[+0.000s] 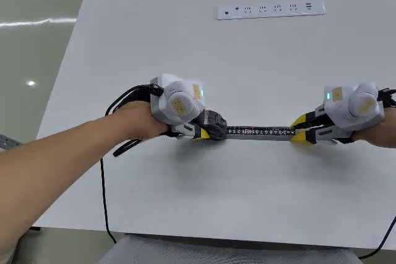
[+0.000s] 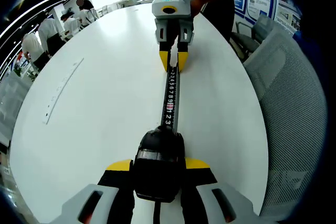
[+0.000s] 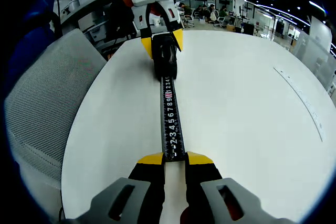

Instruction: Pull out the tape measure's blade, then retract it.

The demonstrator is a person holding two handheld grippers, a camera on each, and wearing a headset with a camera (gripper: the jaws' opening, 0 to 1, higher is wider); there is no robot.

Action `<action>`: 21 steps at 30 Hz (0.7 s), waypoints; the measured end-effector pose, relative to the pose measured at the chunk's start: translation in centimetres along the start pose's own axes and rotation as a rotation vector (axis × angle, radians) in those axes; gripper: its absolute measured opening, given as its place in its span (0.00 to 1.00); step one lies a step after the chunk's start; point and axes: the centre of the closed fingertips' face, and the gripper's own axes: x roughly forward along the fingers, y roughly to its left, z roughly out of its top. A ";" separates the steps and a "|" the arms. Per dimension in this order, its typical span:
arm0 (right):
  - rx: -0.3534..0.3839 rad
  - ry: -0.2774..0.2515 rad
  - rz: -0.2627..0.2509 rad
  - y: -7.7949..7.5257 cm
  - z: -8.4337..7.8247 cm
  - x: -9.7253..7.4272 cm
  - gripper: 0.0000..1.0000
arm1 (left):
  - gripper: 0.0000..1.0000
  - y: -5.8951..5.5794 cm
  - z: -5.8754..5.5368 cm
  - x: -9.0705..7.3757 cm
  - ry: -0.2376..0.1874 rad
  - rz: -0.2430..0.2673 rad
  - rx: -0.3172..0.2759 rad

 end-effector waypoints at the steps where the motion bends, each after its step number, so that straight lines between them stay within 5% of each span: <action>1: -0.001 -0.001 0.000 0.0 0.0 -0.1 0.10 | 0.30 0.0 0.0 0.0 0.001 0.000 0.000; 21: 0.016 0.021 0.007 -0.2 -2.8 -2.5 0.10 | 0.30 0.0 0.0 0.0 0.005 -0.003 0.005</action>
